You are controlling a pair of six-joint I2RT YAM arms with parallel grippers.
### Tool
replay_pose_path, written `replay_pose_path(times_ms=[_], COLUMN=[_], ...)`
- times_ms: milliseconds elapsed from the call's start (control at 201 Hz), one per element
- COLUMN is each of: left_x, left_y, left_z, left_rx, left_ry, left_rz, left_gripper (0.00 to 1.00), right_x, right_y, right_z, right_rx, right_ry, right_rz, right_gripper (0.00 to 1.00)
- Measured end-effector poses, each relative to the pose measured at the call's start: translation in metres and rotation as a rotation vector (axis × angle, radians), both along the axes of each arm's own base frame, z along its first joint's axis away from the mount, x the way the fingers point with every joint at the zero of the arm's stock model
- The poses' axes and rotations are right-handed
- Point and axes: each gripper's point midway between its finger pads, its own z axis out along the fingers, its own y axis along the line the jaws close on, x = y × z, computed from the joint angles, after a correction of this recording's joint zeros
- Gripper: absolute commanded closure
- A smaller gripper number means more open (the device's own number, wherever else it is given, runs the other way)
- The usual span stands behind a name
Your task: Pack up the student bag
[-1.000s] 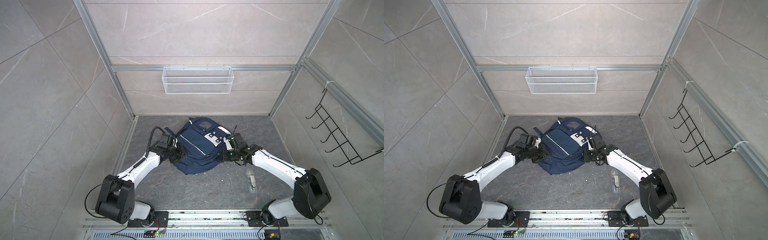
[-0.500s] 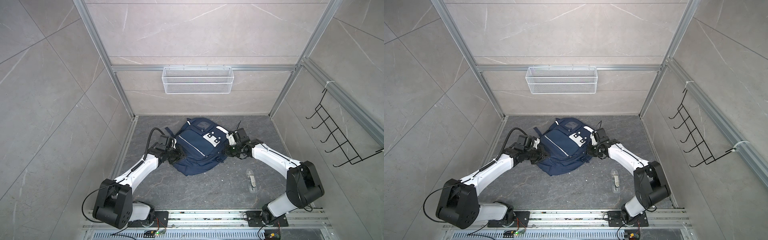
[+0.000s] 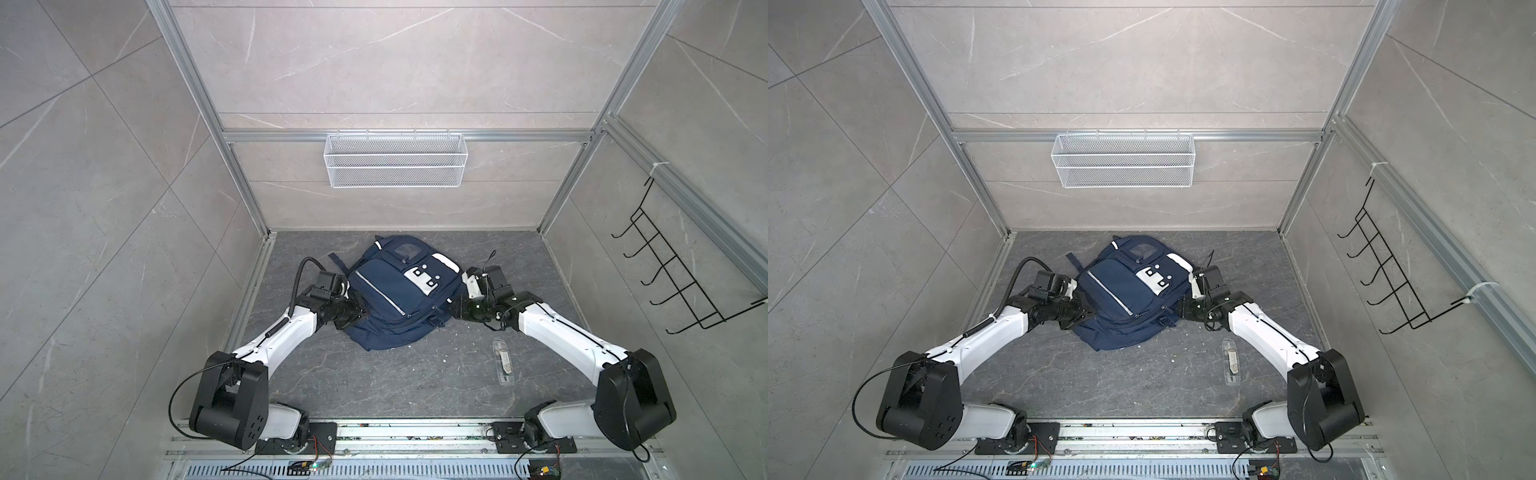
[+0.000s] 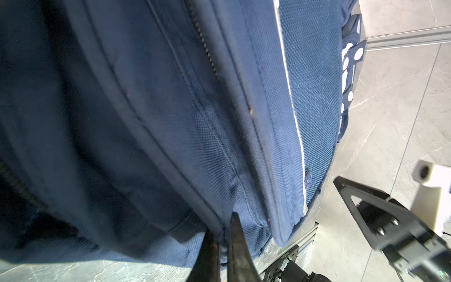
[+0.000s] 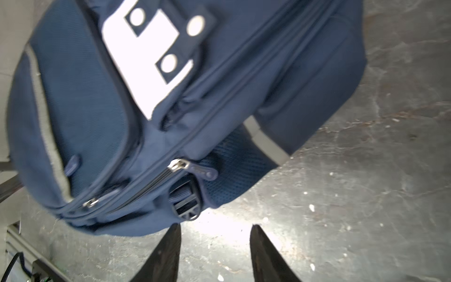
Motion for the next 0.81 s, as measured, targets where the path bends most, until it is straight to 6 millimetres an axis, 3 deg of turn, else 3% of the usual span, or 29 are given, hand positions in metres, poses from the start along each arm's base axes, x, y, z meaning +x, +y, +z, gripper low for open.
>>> replay_pose_path(times_ms=[368,533,806], left_x=[-0.001,-0.001,-0.001], left_y=[0.0,0.0,0.0], left_z=[-0.002,-0.003,-0.003], left_rx=[0.002,0.003,0.003], left_ry=[0.006,0.006,0.008], left_rz=[0.0,0.0,0.0], left_gripper=[1.0,1.0,1.0], right_x=[-0.019,-0.019,-0.009], right_y=[0.062,0.074,0.1], right_z=[0.002,-0.005,0.008], right_rx=[0.028,0.037,0.1], right_ry=[-0.041,-0.034,-0.055], right_rz=[0.169,0.198,0.245], right_gripper=[0.37,0.32,0.28])
